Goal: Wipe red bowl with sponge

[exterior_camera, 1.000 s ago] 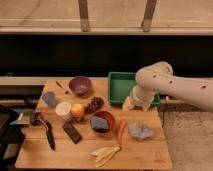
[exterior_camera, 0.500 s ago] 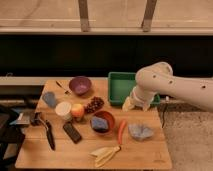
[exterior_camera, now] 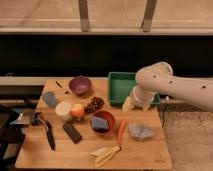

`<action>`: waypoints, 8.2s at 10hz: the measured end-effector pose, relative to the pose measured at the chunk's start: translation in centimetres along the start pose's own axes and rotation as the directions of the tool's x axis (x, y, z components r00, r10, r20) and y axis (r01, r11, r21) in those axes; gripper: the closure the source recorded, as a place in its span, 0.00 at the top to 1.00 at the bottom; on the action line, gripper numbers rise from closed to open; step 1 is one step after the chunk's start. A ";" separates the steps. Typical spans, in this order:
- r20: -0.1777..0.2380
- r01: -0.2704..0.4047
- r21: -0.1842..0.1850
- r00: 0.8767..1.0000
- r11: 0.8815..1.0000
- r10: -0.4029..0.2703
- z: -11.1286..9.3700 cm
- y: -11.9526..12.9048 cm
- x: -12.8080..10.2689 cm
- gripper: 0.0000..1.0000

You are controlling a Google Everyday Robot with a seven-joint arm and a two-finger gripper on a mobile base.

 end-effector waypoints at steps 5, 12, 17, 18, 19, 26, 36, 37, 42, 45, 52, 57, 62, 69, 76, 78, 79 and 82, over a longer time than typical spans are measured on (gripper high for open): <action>0.000 0.000 0.000 1.000 1.000 0.000 0.0 0.0 0.0 0.68; -0.002 0.002 0.002 1.000 1.000 -0.002 0.0 0.1 -0.1 0.68; -0.054 0.167 -0.041 0.984 0.985 -0.169 0.6 7.8 0.7 0.68; -0.065 0.214 -0.060 0.974 0.975 -0.218 0.9 10.6 1.4 0.68; -0.076 0.261 -0.077 0.961 0.962 -0.266 1.2 13.2 2.2 0.68; -0.180 0.409 -0.136 0.886 0.902 -0.428 6.6 20.9 4.2 0.68; -0.266 0.349 -0.128 0.890 0.928 -0.371 11.0 18.0 0.4 0.29; -0.265 0.351 -0.119 0.890 0.929 -0.370 10.9 17.7 0.6 0.17; -0.250 0.361 -0.107 0.892 0.926 -0.377 9.8 17.6 1.5 0.08; -0.213 0.358 -0.086 0.905 0.930 -0.368 7.5 17.0 1.5 0.08; -0.182 0.280 -0.050 0.941 0.959 -0.285 5.6 13.4 0.0 0.08; -0.200 0.376 -0.086 0.901 0.923 -0.386 6.7 18.2 1.6 0.08; -0.252 0.325 0.006 0.916 0.946 -0.313 6.3 14.4 3.2 0.08; -0.224 0.323 0.000 0.922 0.946 -0.315 7.1 15.1 -0.7 0.08; -0.202 0.329 0.001 0.925 0.944 -0.322 5.6 15.2 4.0 0.08; -0.170 0.327 0.001 0.931 0.945 -0.322 5.6 14.0 1.1 0.08; -0.166 0.333 -0.001 0.930 0.943 -0.329 5.7 13.9 0.2 0.08; -0.162 0.382 -0.015 0.911 0.924 -0.379 5.9 14.7 -0.6 0.08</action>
